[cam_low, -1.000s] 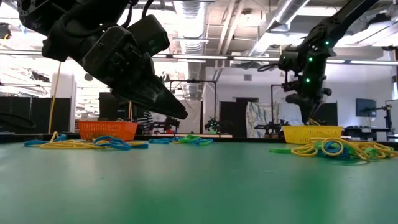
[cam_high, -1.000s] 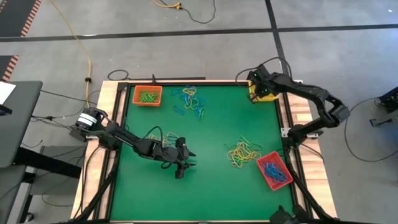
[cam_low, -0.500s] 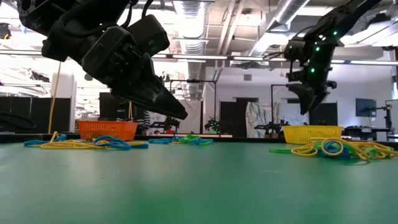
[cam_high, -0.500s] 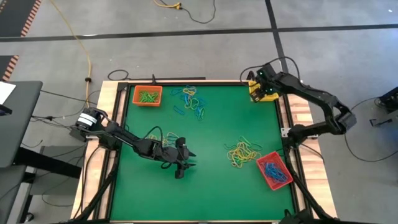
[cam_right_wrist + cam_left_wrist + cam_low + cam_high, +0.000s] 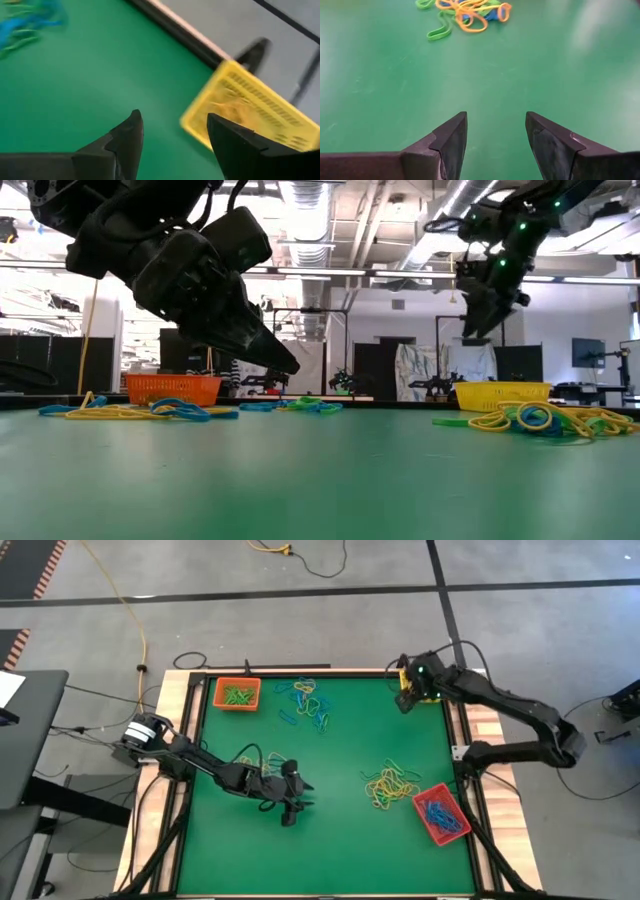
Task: Sort rubber bands into baskets
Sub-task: Put the yellow rubber band into the yellow bin
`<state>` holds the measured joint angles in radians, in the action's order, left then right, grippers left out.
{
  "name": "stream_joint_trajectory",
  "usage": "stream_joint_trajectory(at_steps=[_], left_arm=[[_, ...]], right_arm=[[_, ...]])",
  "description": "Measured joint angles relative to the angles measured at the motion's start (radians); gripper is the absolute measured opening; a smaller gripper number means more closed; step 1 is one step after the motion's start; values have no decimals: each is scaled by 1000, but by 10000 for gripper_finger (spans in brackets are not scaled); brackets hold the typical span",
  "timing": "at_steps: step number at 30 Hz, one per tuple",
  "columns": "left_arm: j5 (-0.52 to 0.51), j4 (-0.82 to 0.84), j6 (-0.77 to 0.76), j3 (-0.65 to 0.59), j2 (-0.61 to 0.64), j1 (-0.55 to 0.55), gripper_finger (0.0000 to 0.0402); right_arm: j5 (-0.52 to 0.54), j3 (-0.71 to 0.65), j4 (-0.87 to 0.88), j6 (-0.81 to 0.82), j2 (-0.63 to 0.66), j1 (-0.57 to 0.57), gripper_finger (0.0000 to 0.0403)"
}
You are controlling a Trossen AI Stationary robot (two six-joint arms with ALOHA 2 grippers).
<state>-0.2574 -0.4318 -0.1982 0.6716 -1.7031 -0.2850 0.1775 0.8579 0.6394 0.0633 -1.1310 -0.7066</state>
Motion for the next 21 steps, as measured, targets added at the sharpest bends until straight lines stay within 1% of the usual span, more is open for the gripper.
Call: stream_joint_trajectory(at_steps=[6, 10, 13, 17, 21], left_arm=[[-115, 108, 2, 0, 43, 0, 192], [-191, 206, 2, 0, 120, 1, 192], [-241, 298, 1, 0, 197, 1, 192], [-273, 461, -32, 0, 311, 3, 192], [-277, 695, -133, 0, 418, 15, 192]], right_arm=[[0, -62, -97, 59, 15, 194, 248], [0, -117, -215, 99, 14, 326, 248], [1, -163, -348, 119, 14, 424, 248], [3, -221, -524, 122, 9, 544, 248], [5, -285, -743, 115, -28, 647, 248]])
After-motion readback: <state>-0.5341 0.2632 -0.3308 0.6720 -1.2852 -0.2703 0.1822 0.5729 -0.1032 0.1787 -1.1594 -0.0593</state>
